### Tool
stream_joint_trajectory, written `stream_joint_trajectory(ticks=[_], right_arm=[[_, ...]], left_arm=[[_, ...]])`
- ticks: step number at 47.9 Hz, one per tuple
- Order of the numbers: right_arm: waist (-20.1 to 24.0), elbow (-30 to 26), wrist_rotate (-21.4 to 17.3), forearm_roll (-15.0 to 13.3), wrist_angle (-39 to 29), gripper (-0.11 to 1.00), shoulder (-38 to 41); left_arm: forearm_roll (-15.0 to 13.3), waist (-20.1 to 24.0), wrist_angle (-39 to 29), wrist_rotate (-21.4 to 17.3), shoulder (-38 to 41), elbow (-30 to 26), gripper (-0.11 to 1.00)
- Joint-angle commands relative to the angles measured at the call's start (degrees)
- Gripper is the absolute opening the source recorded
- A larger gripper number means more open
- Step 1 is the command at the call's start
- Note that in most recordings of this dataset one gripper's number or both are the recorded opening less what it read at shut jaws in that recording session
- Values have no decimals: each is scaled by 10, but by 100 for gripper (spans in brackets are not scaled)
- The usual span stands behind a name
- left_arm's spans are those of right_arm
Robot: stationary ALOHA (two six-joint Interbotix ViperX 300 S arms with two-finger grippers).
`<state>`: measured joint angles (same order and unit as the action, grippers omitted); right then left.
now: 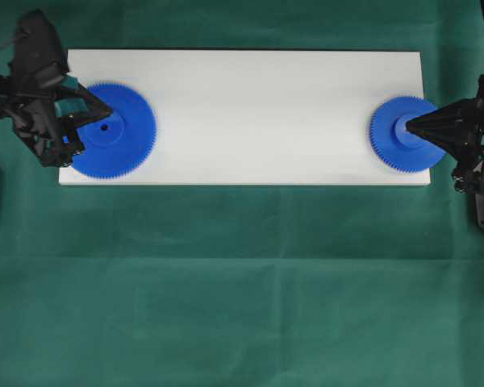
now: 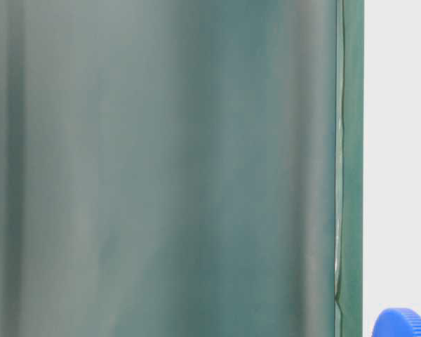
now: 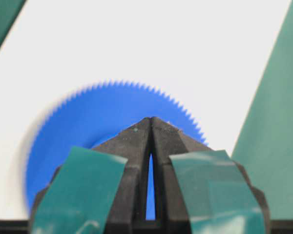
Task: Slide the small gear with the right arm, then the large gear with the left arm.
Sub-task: 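Open the left gripper and lift it off the large gear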
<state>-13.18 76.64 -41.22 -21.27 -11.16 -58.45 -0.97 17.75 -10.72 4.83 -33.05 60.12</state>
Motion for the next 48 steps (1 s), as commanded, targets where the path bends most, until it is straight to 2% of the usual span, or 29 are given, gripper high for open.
stream_joint_trajectory(ticks=[1,17,28,41,48], right_arm=[[1,-7,1,-2,5,50,0],[1,-11,4,-3,7,50,-6],[25,-14,11,-5,24,50,-7],[91,-3,18,-62,76,50,-6],[134,5,18,-122,116,50,-6]], left_arm=[[1,-12,23,-3,-26,-9,0],[-1,-25,42,-2,-97,24,0],[-1,-76,45,-2,-120,35,0],[-1,-149,80,-1,-128,55,0],[-1,-172,98,-1,-128,63,0]])
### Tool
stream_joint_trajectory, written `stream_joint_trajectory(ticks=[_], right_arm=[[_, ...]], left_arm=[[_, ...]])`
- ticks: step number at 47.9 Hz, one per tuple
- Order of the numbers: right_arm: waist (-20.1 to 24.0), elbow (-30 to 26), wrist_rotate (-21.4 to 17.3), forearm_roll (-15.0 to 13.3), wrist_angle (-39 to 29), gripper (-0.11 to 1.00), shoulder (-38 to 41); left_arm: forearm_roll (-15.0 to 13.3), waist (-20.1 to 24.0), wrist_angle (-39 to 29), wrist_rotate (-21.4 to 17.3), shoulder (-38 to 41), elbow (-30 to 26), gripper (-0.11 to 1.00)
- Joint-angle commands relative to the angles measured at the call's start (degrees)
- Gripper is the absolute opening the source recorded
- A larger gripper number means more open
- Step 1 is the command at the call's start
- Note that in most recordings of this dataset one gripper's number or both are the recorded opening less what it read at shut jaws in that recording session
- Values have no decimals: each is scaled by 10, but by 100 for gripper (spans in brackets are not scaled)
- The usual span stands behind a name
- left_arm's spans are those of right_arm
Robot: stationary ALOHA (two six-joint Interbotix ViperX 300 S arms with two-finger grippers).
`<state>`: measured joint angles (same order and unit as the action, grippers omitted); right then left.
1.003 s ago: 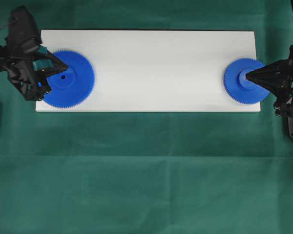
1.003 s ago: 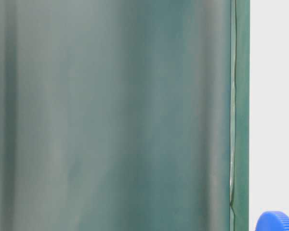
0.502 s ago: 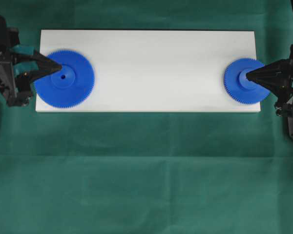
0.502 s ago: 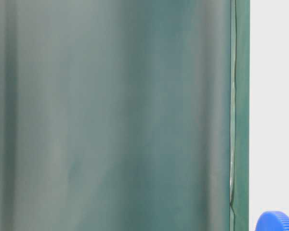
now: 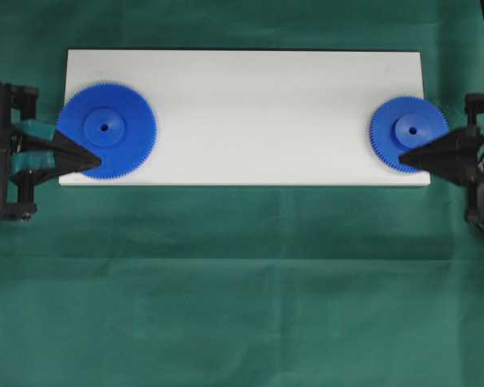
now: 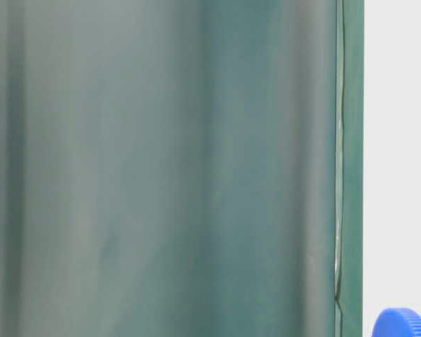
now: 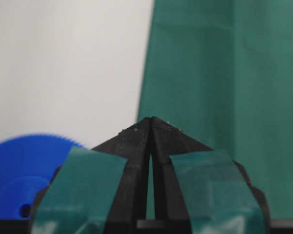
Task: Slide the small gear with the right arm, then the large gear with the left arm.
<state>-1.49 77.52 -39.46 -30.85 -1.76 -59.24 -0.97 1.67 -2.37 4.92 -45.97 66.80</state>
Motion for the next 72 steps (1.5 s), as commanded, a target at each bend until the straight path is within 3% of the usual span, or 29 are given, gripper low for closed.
stream_joint_trajectory(ticks=[1,8,38,45,57,72], right_arm=[[22,-4,1,-34,26,50,2],[33,7,0,-72,43,50,0],[33,70,-37,-72,47,50,-47],[33,76,-37,-72,47,50,-53],[32,76,-37,-72,47,50,-51],[33,76,-37,-71,47,50,-53]], left_arm=[[-1,-15,17,-2,2,-3,0],[-1,-29,35,-3,1,8,0],[-1,-44,113,-11,1,82,0],[0,-48,118,-33,1,87,0],[0,-53,120,-107,1,89,0],[0,-70,134,-111,-42,114,0]])
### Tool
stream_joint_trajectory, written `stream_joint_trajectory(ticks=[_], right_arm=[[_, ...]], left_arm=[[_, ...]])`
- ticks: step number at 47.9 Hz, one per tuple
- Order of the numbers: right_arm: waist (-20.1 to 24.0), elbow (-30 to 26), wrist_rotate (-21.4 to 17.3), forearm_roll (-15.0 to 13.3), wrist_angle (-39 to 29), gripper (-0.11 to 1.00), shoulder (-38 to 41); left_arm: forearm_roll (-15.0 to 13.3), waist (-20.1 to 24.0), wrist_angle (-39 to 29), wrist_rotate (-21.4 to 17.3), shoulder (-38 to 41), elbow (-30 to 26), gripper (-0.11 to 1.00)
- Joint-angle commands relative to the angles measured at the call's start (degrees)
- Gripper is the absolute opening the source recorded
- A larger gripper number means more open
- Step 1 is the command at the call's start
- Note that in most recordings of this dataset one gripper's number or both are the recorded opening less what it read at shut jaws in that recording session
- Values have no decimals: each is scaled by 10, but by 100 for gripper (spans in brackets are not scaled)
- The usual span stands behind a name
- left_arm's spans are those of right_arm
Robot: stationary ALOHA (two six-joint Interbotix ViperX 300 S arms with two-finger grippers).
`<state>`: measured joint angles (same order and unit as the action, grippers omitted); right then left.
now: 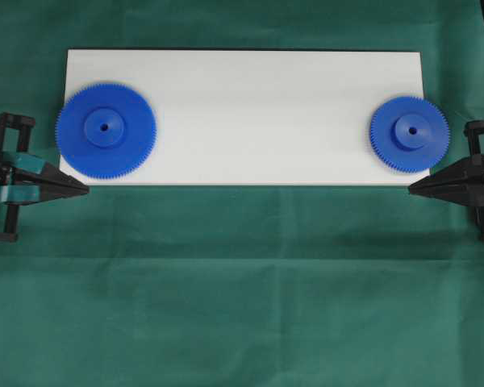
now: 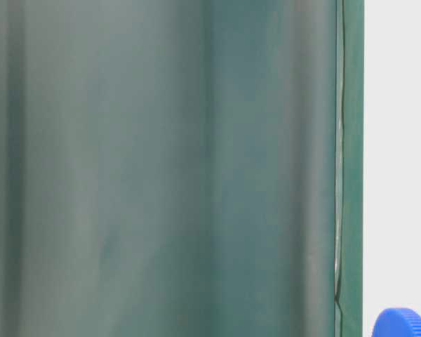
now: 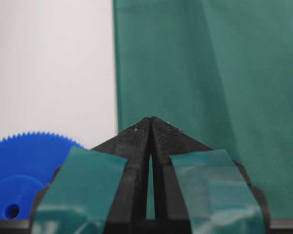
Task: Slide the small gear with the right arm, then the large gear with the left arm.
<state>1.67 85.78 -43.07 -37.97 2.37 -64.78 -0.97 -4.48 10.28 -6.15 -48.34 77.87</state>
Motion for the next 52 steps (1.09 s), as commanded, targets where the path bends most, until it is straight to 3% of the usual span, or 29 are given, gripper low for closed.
stream_joint_trajectory(ticks=[1,13,22,52], right_arm=[[0,-6,-1,0,5,50,3],[0,-6,-1,-1,2,50,2],[1,-6,-1,-1,2,50,2],[1,4,-1,-1,-5,50,-18]], left_arm=[[0,-10,7,-1,-26,7,0],[0,-11,-3,0,-161,72,0],[0,-11,-49,1,-234,92,0],[0,-11,-61,1,-258,106,0]])
